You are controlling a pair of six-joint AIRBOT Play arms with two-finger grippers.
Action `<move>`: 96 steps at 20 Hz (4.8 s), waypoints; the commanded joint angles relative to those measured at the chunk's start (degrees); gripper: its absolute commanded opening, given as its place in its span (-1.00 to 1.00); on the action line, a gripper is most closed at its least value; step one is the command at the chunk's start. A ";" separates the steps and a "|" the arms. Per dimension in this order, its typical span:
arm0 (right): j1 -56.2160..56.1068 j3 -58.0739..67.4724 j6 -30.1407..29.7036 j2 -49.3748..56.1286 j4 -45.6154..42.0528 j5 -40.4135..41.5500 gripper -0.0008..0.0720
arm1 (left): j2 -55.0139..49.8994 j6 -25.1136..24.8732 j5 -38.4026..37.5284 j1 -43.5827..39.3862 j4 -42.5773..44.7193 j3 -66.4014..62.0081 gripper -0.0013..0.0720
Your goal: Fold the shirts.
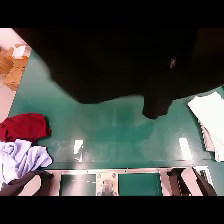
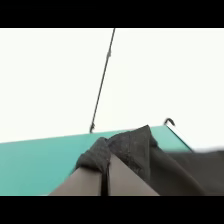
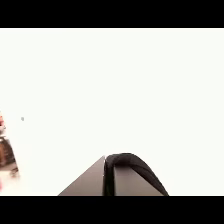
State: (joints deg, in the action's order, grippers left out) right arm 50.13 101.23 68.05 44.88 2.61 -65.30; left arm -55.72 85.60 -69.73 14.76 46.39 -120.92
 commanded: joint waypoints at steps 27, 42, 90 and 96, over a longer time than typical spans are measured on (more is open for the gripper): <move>-33.11 -34.16 -10.23 45.72 -16.39 26.43 -0.91 | -39.82 -42.53 36.48 -6.73 -30.45 48.81 -0.90; -5.79 -54.10 -0.96 30.75 -47.45 -4.83 0.01 | -38.99 -22.36 -14.43 13.20 -2.16 38.95 0.99; -3.96 -56.76 -1.66 35.30 -50.10 -2.08 0.26 | -26.67 -20.17 3.08 -8.24 -3.76 80.56 -0.90; 3.13 -56.13 -2.71 35.56 -56.28 -6.47 0.41 | -26.67 -19.76 1.31 -2.91 1.51 74.38 -0.90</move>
State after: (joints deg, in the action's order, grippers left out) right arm 50.70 45.01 65.73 80.27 -50.22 -69.65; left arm -82.46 66.19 -67.26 9.87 47.24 -44.18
